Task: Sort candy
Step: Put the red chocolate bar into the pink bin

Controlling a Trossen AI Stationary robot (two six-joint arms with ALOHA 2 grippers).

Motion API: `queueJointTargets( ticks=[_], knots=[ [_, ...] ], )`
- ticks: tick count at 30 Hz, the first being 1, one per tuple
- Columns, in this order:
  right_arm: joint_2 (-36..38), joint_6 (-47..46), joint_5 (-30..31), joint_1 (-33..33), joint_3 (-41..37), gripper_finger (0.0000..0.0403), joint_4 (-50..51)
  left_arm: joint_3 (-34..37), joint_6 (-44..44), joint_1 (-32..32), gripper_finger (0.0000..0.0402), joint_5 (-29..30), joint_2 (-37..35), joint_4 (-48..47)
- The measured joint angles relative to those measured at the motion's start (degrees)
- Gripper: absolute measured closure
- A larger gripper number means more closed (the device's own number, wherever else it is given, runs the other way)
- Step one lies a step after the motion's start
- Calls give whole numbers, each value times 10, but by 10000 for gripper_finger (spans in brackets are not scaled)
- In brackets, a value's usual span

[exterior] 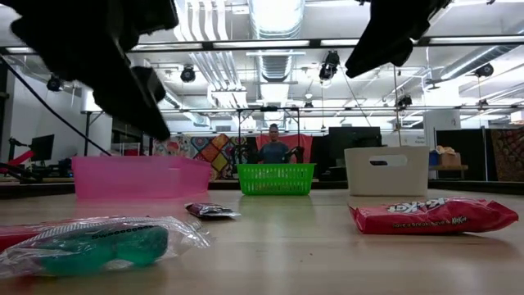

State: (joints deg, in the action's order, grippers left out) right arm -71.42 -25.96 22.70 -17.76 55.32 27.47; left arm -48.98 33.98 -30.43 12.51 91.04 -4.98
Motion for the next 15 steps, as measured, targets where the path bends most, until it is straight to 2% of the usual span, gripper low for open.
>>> queueJointTargets(
  ticks=[6,15],
  knots=[
    [0,-2,-1,0,-15,282,1,-24,23,-26,202,2,73,0],
    [0,-5,-1,0,-20,282,-3,-39,60,-39,206,6,120,-17]
  ],
)
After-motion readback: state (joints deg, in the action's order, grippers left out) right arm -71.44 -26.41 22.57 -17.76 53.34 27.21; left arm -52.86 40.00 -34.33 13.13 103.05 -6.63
